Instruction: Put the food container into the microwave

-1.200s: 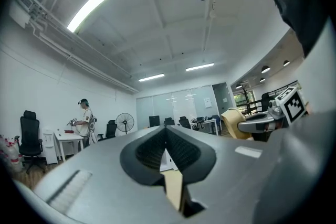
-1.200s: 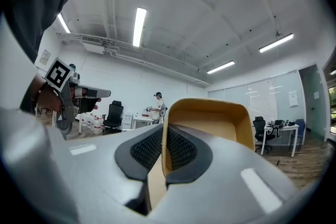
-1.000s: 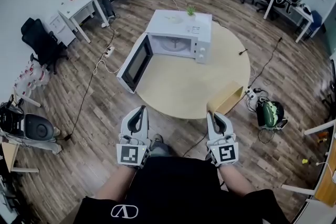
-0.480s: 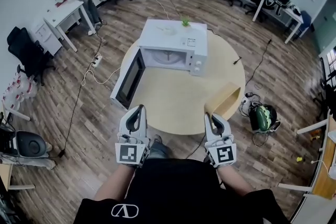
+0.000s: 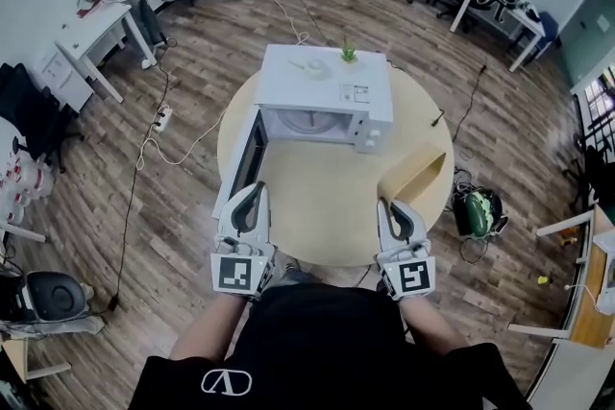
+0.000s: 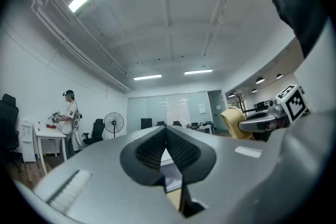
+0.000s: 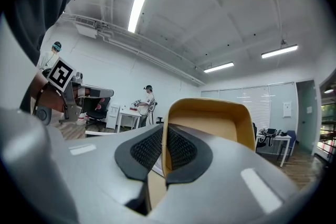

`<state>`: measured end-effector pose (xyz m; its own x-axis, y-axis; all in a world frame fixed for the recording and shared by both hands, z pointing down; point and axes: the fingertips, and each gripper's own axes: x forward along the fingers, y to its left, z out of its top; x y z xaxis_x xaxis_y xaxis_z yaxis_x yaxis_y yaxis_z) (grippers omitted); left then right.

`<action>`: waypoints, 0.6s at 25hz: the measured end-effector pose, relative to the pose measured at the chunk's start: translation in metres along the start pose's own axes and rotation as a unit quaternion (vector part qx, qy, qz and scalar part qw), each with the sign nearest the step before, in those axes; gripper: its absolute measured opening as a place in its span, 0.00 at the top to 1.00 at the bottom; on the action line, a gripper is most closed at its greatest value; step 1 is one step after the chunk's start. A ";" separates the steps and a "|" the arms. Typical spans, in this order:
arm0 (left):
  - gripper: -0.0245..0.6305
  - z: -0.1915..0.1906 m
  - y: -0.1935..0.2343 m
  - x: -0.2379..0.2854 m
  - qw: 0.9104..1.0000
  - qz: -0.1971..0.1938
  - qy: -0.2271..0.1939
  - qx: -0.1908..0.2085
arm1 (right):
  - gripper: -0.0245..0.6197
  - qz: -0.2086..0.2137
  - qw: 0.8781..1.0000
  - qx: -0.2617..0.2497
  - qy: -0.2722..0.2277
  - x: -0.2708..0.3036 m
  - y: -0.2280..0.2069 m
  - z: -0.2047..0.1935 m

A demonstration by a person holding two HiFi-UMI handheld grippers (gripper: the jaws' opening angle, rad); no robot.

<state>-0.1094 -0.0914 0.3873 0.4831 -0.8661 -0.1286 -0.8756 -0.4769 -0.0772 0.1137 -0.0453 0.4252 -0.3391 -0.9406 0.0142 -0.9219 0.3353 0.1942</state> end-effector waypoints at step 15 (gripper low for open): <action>0.96 -0.008 0.066 0.065 1.000 -0.021 -0.005 -0.007 | 0.93 -0.021 1.000 -0.022 0.000 0.089 0.004 0.011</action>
<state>-0.1363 -0.1805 0.3820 0.5200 -0.8435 -0.1347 -0.8541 -0.5157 -0.0683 0.0775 -0.1274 0.4160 -0.2997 -0.9540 0.0051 -0.9263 0.2922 0.2380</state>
